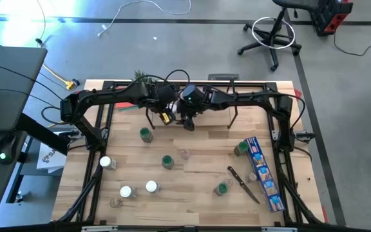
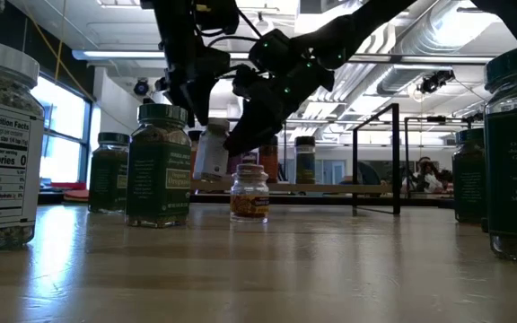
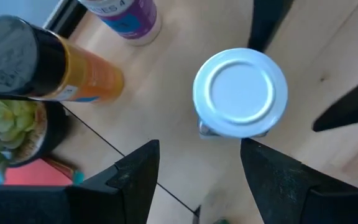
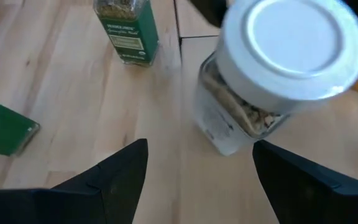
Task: Shelf spices
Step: Put the white seasoning bottle on the shelf aligned with the black seasoning bottle
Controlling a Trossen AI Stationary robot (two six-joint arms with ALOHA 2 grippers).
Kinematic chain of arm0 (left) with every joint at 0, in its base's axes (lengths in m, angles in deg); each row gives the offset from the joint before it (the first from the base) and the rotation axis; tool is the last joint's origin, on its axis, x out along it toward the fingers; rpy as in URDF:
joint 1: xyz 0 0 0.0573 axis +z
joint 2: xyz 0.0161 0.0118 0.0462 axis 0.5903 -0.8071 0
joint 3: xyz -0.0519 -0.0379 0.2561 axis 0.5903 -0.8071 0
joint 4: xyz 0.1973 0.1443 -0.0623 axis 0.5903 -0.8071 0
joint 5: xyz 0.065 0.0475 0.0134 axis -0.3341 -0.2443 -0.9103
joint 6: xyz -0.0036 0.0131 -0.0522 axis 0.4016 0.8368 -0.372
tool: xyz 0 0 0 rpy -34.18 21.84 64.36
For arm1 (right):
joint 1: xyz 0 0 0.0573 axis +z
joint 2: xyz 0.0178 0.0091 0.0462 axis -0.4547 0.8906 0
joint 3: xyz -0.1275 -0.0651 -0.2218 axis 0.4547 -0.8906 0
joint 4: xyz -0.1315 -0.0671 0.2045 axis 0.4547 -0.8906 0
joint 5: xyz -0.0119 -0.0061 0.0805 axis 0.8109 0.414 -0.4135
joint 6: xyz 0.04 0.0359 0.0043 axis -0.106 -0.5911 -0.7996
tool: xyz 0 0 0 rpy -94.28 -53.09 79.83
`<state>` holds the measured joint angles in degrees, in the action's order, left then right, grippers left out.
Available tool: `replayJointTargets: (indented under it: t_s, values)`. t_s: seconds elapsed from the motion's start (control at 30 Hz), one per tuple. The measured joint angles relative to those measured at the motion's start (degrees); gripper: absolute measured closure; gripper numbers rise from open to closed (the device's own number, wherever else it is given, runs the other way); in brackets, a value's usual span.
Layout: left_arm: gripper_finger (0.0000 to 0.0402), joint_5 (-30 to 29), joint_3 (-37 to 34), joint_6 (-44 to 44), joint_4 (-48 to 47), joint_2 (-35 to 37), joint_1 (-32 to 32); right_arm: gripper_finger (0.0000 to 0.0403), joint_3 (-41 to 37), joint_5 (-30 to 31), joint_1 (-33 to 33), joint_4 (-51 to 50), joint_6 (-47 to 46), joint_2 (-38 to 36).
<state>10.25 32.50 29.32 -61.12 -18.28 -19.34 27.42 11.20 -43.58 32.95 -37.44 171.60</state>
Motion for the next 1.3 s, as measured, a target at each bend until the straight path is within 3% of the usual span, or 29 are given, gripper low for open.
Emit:
replayJointTargets:
  t_s: [0.4,0.6,0.87,1.07,1.23,1.3]
  values:
    - [0.0181,-8.47,0.0,3.57,-2.86,1.19,0.18,0.0119,0.07,1.98,3.31,0.03,-3.04,0.0]
    - [0.0181,-8.48,0.0,1.76,-2.81,3.3,0.5,0.0119,0.09,6.44,3.35,-4.85,-8.17,-2.75]
    - [0.0181,1.87,-0.02,-18.24,-1.13,3.4,0.46,0.0119,0.11,17.81,1.05,-23.01,-10.12,-14.31]
    - [0.0163,4.65,-0.02,-24.39,2.89,3.1,0.95,0.0119,0.11,22.75,-0.57,-31.83,-10.38,-25.08]
    - [0.0146,18.6,1.86,-34.81,1.6,3.06,2.33,0.0119,0.11,25.4,-1.6,-32.96,-9.13,-32.06]
    - [0.0145,20.19,3.51,-38.48,1.62,3.08,1.96,0.0119,0.11,25.86,-2.03,-33.14,-8.87,-34.18]
